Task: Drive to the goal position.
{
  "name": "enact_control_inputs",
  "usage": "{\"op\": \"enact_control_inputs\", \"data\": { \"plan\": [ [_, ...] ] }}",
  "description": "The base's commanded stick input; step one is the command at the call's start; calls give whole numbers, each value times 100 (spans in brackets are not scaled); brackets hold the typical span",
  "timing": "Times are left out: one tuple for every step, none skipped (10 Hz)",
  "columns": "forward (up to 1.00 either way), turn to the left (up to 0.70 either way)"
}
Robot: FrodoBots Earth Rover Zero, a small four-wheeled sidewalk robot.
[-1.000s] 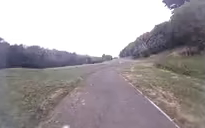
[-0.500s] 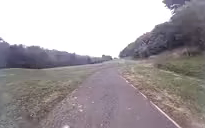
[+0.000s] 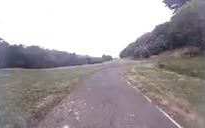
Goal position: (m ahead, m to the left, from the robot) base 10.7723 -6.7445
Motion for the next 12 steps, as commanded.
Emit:
{"op": "enact_control_inputs", "data": {
  "plan": [
    [45, 0],
    [45, 0],
    [45, 0],
    [45, 0],
    [45, 0],
    [45, 0],
    [45, 0],
    [45, 0],
    [45, 0],
    [45, 0],
    [45, 0],
    [45, 0]
  ]
}}
